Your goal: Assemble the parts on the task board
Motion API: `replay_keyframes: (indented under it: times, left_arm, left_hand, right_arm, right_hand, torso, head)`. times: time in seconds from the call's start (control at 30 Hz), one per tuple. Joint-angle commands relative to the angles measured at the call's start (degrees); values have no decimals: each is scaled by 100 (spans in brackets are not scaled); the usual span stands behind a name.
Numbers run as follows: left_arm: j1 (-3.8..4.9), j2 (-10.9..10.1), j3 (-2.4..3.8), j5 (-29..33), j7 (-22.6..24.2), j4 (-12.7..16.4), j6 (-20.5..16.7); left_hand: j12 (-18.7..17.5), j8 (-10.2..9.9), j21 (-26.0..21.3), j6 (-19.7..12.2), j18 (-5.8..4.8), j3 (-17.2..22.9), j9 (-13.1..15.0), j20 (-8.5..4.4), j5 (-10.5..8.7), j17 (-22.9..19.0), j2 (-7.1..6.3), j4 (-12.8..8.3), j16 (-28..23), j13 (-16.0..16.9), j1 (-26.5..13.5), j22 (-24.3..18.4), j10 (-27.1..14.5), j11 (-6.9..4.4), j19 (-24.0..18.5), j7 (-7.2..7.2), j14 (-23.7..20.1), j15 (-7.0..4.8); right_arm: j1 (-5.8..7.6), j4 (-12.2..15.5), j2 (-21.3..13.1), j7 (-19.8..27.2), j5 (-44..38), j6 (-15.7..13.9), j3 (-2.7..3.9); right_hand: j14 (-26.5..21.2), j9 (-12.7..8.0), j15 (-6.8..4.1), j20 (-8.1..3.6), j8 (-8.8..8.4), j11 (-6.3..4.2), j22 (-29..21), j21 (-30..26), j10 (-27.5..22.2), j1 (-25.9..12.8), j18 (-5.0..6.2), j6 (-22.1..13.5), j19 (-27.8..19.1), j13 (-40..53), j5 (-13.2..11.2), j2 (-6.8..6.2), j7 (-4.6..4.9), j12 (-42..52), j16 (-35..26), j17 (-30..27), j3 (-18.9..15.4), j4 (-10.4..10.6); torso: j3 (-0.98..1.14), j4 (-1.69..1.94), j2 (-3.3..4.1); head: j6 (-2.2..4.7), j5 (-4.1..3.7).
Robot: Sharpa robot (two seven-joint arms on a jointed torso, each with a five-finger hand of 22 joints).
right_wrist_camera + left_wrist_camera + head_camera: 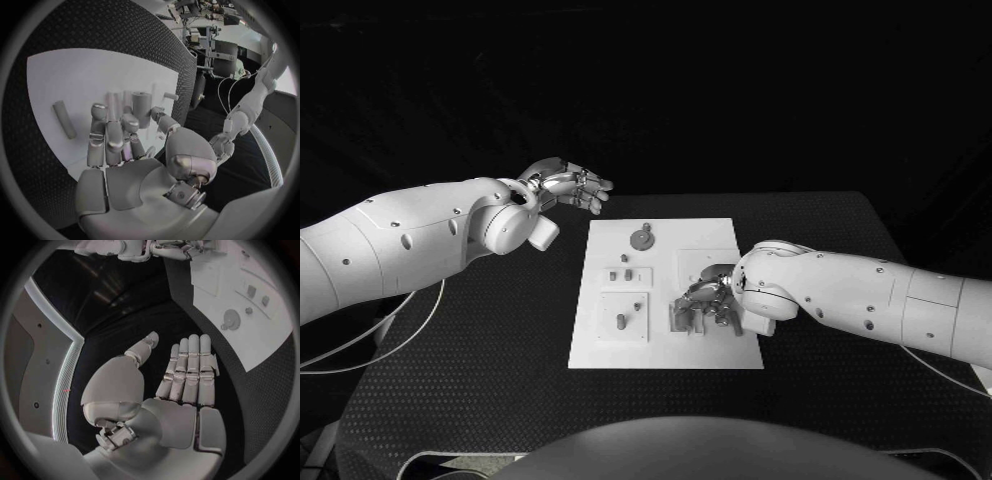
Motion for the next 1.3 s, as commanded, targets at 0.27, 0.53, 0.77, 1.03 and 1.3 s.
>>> replay_keyframes:
  times: [0.27,0.53,0.77,1.03,1.3]
  left_arm:
    - [6,26,3,22,32,-9,90]
    - [6,27,3,22,32,-12,88]
    - [6,26,3,22,32,-13,85]
    - [6,26,3,21,31,-15,87]
    - [6,31,3,21,39,-29,86]
  left_hand:
    - [34,11,-31,34,58,1,-1,27,-7,8,24,35,-35,6,-35,9,-37,1,18,3,39,8]
    - [33,10,-32,32,57,0,-2,28,-7,11,23,36,-38,6,-36,10,-39,2,17,4,39,8]
    - [33,10,-33,32,57,-1,-2,28,-8,12,23,37,-39,6,-37,11,-40,2,17,4,39,9]
    - [33,9,-35,32,58,-1,-2,28,-7,14,23,37,-42,7,-37,12,-41,2,16,4,39,9]
    - [33,9,-36,32,58,0,-3,27,-7,17,25,37,-44,8,-35,13,-41,2,17,4,39,9]
  right_arm:
    - [-42,-6,15,-29,-47,121,-23]
    - [-43,-14,17,-50,-57,89,-23]
    - [-43,-12,16,-44,-56,83,-23]
    - [-43,2,-10,29,-147,-71,-23]
    - [3,190,-197,246,-326,-369,-21]
  right_hand:
    - [23,-9,-76,-15,-30,-196,109,-21,-380,-36,149,887,-25,-16,21,-138,-67,34,8,-33,2,18]
    - [-2,-27,-50,-25,-108,-162,103,-50,-428,-226,149,774,-23,-35,24,-525,-31,43,5,-41,21,234]
    - [-29,-29,-33,-36,-132,-147,108,-60,-459,-288,149,744,-26,-42,22,-753,-14,61,6,-65,95,389]
    - [-33,-26,-32,-39,-134,-145,111,-59,-465,-265,149,741,-25,-43,24,-758,-13,67,7,-67,124,401]
    - [-6,-15,-27,-45,-142,-139,118,-35,-456,-126,149,717,-6,-47,14,-672,-5,100,15,-41,134,269]
  torso:
    - [1,0,0]
    - [1,-1,0]
    - [1,-2,1]
    - [2,-2,-1]
    - [3,-4,-2]
  head:
    - [0,0]
    - [0,2]
    - [0,0]
    - [0,-5]
    - [0,-22]
